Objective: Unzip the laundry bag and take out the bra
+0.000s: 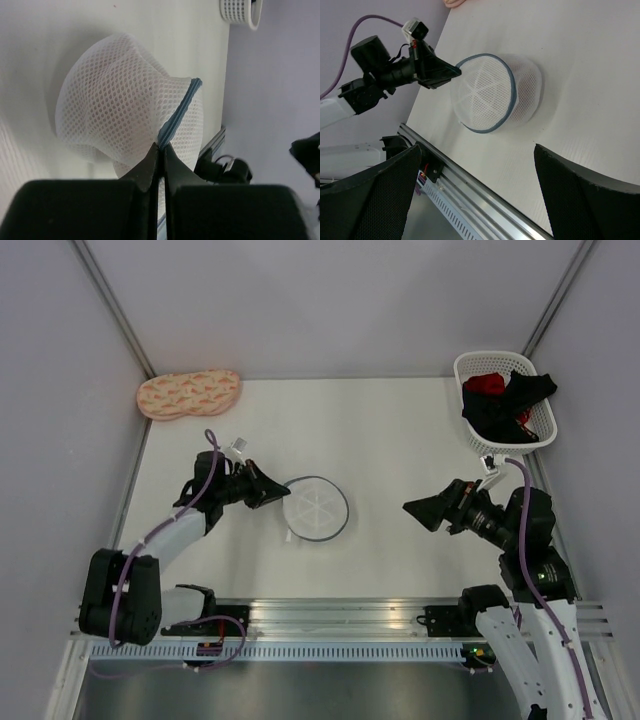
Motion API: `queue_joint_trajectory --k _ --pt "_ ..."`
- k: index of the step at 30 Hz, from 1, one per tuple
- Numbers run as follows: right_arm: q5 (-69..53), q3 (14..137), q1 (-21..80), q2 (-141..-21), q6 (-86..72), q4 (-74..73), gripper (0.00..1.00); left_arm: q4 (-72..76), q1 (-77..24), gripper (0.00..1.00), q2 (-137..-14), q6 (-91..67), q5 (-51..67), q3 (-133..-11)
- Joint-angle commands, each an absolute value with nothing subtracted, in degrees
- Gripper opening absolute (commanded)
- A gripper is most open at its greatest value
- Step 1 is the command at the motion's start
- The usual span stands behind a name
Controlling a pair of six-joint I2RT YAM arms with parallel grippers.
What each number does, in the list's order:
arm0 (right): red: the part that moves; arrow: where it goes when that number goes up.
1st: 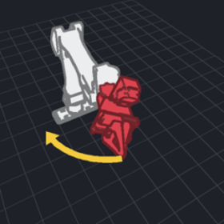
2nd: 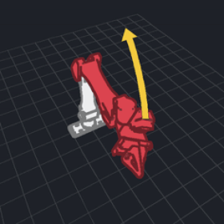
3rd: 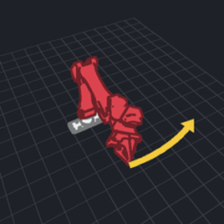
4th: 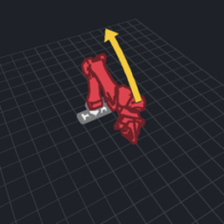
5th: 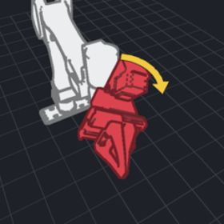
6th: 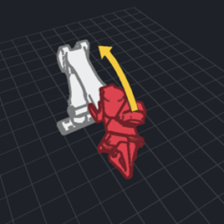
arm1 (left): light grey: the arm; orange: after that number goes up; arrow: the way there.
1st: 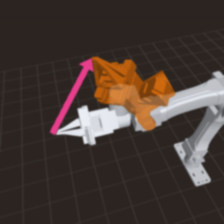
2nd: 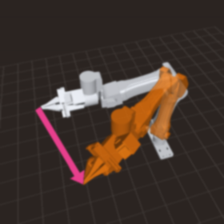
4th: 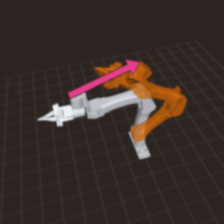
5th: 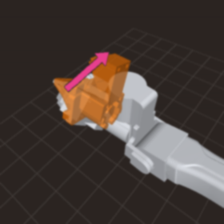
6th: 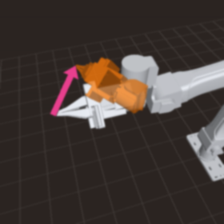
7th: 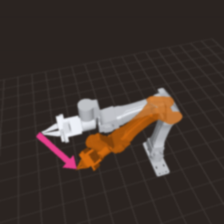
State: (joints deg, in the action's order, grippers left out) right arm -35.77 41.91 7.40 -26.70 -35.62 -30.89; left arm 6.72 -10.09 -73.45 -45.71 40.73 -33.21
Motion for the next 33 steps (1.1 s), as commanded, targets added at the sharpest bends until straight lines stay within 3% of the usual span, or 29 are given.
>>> queue_joint_trajectory --k 1,7,10,18,28,33 --pt "-34.1 42.9 7.7 -29.0 -34.2 -31.2 0.98 11.0 -13.4 0.02 -63.1 -67.4 20.8 -30.3" --pt "-33.6 45.7 8.0 -36.4 -30.8 -31.8 0.98 3.9 -21.8 0.02 -49.4 -86.6 2.0 -24.8" --pt "-31.4 48.1 9.7 -41.4 -29.4 -30.7 0.98 -1.9 -25.3 0.02 -49.8 -93.0 -2.1 -24.8" --pt "-12.4 56.0 32.3 -56.2 -29.0 -27.1 0.98 -3.0 -31.5 0.02 -59.2 -104.1 -4.7 -26.9" --pt "5.4 54.2 57.8 -66.3 -36.6 -18.0 0.93 -3.3 -33.9 0.02 -64.7 -112.1 -5.8 -30.9" --pt "15.1 52.6 65.8 -70.1 -40.7 -11.3 0.89 -3.3 -34.8 0.02 -65.2 -113.7 -5.5 -31.2"
